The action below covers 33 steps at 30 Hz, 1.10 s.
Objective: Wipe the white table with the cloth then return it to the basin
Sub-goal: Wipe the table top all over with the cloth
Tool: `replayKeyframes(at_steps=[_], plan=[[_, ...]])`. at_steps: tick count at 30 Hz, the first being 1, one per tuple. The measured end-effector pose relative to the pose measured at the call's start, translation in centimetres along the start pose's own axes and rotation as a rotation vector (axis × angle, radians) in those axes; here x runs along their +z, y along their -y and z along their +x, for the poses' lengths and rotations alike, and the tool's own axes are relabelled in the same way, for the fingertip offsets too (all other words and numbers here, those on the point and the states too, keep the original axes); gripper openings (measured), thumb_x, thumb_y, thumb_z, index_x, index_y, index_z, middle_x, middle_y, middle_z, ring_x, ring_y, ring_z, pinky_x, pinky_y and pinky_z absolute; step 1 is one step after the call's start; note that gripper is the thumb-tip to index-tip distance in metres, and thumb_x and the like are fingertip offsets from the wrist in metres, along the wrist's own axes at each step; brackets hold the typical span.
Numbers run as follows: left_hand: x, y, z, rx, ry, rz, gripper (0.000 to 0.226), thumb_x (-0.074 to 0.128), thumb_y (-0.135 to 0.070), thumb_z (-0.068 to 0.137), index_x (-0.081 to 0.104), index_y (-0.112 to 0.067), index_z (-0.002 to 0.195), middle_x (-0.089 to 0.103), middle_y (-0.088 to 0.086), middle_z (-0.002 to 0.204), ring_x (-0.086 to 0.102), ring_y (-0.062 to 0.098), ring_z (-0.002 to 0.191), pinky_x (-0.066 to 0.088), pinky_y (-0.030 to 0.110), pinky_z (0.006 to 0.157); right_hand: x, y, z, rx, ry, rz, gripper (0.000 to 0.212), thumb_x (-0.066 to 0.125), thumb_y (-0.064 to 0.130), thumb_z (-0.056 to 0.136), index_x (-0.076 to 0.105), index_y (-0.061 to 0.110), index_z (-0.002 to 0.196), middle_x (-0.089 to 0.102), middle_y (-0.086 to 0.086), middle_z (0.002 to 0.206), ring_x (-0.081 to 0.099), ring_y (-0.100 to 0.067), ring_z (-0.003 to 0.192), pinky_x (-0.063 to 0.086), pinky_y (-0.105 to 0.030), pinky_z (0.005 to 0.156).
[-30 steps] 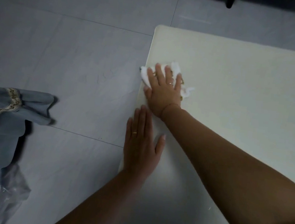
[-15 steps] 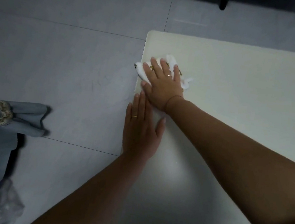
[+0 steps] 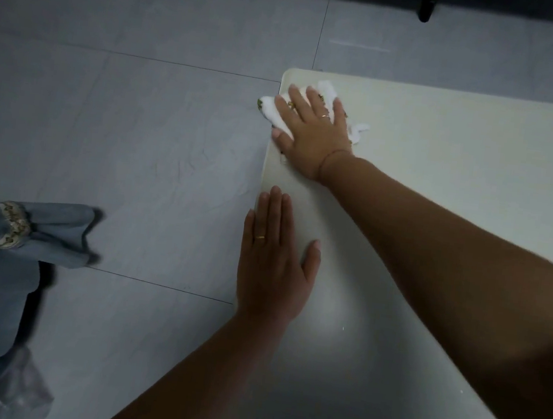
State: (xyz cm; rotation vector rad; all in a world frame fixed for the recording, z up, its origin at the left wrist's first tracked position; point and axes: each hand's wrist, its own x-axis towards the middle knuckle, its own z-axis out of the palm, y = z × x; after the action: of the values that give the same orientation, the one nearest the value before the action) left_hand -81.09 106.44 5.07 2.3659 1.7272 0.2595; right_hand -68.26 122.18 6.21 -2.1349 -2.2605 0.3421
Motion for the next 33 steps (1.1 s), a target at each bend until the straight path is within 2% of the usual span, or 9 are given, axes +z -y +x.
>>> replayKeyframes(at_steps=[3,9,12,14,16,19,24,28,33], plan=[[0.0,0.0,0.0,-0.001,0.000,0.013,0.072,0.031,-0.046,0.096,0.017,-0.002,0.151,0.013,0.013,0.160,0.008,0.025,0.148,0.012,0.039,0.121,-0.8,-3.0,0.6,-0.042,-0.005,-0.017,0.059,0.022,0.052,0.097,0.009,0.030,0.150,0.003,0.004,0.160,0.001,-0.017,0.147,-0.004,-0.049,0.116],[0.0,0.0,0.0,0.001,0.010,0.015,0.072,0.033,-0.046,0.096,0.016,-0.003,0.151,0.011,0.013,0.160,0.006,0.024,0.149,0.011,0.039,0.121,-1.8,-9.6,1.1,0.400,-0.036,0.045,0.063,0.017,0.055,0.095,0.006,0.028,0.151,0.001,0.002,0.160,-0.002,-0.019,0.147,-0.004,-0.051,0.116],[0.0,0.0,0.1,0.000,0.004,0.023,0.072,0.034,-0.045,0.095,0.017,-0.002,0.151,0.013,0.014,0.160,0.009,0.026,0.148,0.012,0.040,0.121,-1.3,-8.3,1.1,0.550,-0.033,0.030,0.061,0.014,0.051,0.096,0.002,0.026,0.151,-0.003,-0.001,0.160,-0.006,-0.024,0.146,-0.006,-0.054,0.115],[0.0,-0.1,0.0,0.001,0.013,0.036,0.073,0.034,-0.046,0.095,0.016,-0.001,0.151,0.013,0.015,0.160,0.009,0.026,0.148,0.011,0.040,0.121,-0.9,-5.4,0.9,0.473,-0.012,0.005,0.060,0.014,0.049,0.097,-0.001,0.025,0.150,-0.006,0.000,0.160,-0.007,-0.026,0.146,-0.008,-0.054,0.113],[0.0,-0.1,0.0,-0.001,0.023,0.054,0.073,0.031,-0.047,0.096,0.014,-0.002,0.151,0.011,0.014,0.160,0.007,0.024,0.149,0.008,0.038,0.121,-0.4,-3.3,0.3,0.243,-0.002,-0.009,0.058,0.016,0.047,0.098,0.000,0.027,0.150,-0.006,0.000,0.160,-0.007,-0.025,0.146,-0.008,-0.053,0.114],[-0.1,-0.1,0.1,-0.005,0.034,0.078,0.074,0.029,-0.048,0.095,0.014,-0.002,0.151,0.011,0.013,0.160,0.006,0.024,0.149,0.007,0.038,0.121,-1.1,-5.2,-1.1,0.057,0.014,-0.001,0.055,0.021,0.045,0.099,0.005,0.029,0.150,-0.001,0.002,0.160,-0.003,-0.020,0.147,-0.004,-0.048,0.115],[-0.2,-0.2,0.3,-0.005,0.036,0.078,0.073,0.027,-0.047,0.094,0.016,-0.001,0.150,0.013,0.015,0.160,0.008,0.025,0.148,0.010,0.040,0.121,-1.7,-12.9,-3.8,0.420,-0.032,0.038,0.057,0.019,0.047,0.098,0.005,0.030,0.151,-0.001,0.002,0.160,-0.003,-0.019,0.147,-0.004,-0.048,0.116],[-0.2,-0.3,0.4,-0.006,0.045,0.097,0.074,0.023,-0.047,0.093,0.016,-0.001,0.150,0.013,0.015,0.160,0.009,0.026,0.148,0.010,0.041,0.121,-1.5,-10.2,-3.8,0.621,-0.010,0.077,0.058,0.018,0.045,0.098,0.001,0.026,0.151,-0.007,0.000,0.160,-0.007,-0.025,0.146,-0.007,-0.052,0.115],[-0.4,-0.4,0.3,0.001,0.064,0.104,0.074,0.020,-0.047,0.094,0.014,-0.002,0.151,0.011,0.015,0.160,0.007,0.026,0.148,0.005,0.039,0.121,-0.3,-5.5,-6.1,0.235,-0.010,0.030,0.055,0.019,0.041,0.100,0.005,0.027,0.150,-0.003,0.001,0.160,-0.005,-0.022,0.147,-0.006,-0.048,0.116]])
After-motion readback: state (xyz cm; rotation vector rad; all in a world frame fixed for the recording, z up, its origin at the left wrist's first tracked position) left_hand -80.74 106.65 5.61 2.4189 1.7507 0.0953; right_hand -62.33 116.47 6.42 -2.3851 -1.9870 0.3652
